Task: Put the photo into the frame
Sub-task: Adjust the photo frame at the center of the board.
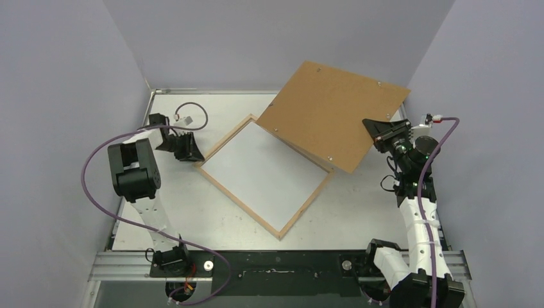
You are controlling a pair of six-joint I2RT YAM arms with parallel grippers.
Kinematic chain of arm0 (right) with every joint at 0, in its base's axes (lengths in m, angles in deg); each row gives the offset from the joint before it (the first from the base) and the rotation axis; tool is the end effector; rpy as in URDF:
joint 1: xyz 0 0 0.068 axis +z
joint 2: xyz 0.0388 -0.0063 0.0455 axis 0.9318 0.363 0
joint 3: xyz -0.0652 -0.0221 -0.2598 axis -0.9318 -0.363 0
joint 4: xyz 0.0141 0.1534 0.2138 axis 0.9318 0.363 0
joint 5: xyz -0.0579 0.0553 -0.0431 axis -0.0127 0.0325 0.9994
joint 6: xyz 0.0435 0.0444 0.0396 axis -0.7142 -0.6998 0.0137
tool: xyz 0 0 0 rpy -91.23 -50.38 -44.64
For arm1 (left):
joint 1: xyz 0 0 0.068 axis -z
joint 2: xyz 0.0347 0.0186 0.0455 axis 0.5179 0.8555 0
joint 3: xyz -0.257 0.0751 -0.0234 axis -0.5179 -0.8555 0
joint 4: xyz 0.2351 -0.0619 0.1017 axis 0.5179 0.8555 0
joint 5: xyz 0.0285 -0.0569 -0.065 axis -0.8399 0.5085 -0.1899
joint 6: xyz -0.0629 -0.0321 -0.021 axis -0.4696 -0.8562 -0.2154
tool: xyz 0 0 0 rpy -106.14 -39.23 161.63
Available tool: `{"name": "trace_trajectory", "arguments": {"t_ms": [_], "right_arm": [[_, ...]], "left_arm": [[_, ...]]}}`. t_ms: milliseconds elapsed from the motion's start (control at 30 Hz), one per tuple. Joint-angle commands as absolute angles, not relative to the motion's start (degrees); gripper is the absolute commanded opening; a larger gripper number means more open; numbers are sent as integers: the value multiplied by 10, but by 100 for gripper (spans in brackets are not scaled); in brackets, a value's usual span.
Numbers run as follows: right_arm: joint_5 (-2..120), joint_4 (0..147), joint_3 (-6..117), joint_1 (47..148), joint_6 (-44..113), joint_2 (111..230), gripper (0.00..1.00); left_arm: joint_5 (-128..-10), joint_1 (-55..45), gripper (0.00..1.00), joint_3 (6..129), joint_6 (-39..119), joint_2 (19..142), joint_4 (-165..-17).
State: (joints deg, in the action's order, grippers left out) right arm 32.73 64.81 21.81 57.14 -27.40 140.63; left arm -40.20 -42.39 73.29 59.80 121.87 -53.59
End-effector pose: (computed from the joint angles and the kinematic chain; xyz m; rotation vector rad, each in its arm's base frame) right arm 0.2384 -0.0135 0.3305 0.6976 1.5966 1.2276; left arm 0.4008 0.0415 0.1196 0.0559 2.6510 -0.8142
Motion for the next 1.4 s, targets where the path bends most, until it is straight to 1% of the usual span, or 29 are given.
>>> {"name": "trace_trajectory", "arguments": {"t_ms": [0, 200, 333, 567, 667, 767, 900, 1033, 1167, 1233, 1267, 1367], "right_arm": [[366, 595, 225, 598, -274, 1391, 5], [392, 529, 174, 620, -303, 1390, 5], [385, 517, 189, 633, -307, 1407, 5], [334, 519, 210, 640, -325, 1428, 5], [322, 542, 223, 642, -313, 1439, 5], [308, 529, 223, 648, -322, 1456, 5], [298, 514, 224, 664, -331, 1472, 5], [302, 518, 229, 682, -324, 1476, 5], [307, 523, 223, 684, -325, 1470, 5], [313, 526, 219, 702, -325, 1464, 5], [318, 528, 218, 709, -324, 1461, 5], [345, 542, 211, 739, -316, 1454, 5]], "left_arm": [[-408, -466, 17, 695, 529, 1180, -547], [-407, -498, 15, 633, 487, 1127, -566], [-396, -511, 13, 601, 453, 1102, -577], [-386, -512, 13, 556, 383, 1061, -609], [-387, -508, 13, 523, 350, 1032, -630], [-373, -500, 13, 481, 322, 1006, -657], [-365, -488, 15, 453, 331, 985, -664], [-350, -499, 18, 496, 360, 980, -645], [-333, -517, 21, 581, 394, 993, -607], [-331, -521, 24, 624, 417, 1005, -586], [-337, -521, 25, 644, 431, 1012, -576], [-361, -521, 36, 675, 459, 1031, -575]]}}
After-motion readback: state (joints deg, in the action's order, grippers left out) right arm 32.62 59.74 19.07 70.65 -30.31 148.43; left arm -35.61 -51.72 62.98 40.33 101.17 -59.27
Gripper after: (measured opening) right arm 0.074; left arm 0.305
